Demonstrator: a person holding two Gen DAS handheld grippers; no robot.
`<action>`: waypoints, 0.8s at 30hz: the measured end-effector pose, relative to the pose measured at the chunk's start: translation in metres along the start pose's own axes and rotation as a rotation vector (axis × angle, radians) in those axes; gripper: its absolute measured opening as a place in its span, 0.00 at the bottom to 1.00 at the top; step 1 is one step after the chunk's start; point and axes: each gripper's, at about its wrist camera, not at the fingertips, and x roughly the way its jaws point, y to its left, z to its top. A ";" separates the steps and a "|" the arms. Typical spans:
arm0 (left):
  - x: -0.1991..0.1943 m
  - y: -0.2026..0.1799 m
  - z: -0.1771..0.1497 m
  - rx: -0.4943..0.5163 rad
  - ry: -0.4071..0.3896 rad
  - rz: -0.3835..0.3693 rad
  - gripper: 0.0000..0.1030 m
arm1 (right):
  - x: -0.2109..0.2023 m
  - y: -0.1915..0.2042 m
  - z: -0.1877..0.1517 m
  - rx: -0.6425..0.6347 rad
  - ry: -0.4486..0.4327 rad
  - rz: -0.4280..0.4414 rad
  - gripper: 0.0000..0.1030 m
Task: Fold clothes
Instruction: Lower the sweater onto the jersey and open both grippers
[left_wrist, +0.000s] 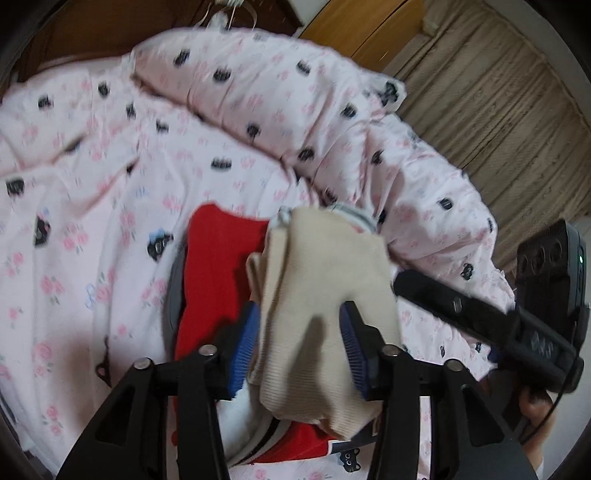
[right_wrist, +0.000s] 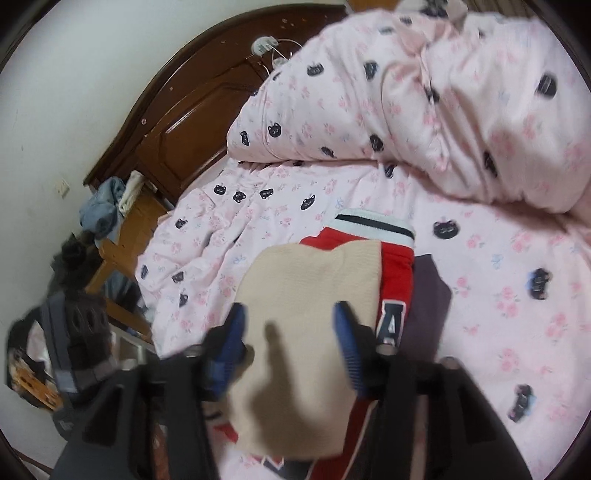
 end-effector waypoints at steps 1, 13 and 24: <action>-0.006 -0.005 0.000 0.022 -0.016 0.001 0.44 | -0.006 0.005 -0.004 -0.015 -0.006 -0.004 0.62; -0.067 -0.044 -0.025 0.196 -0.098 0.094 0.67 | -0.067 0.043 -0.052 -0.092 -0.050 -0.097 0.72; -0.111 -0.049 -0.065 0.271 -0.043 0.198 0.77 | -0.112 0.076 -0.089 -0.173 -0.099 -0.172 0.76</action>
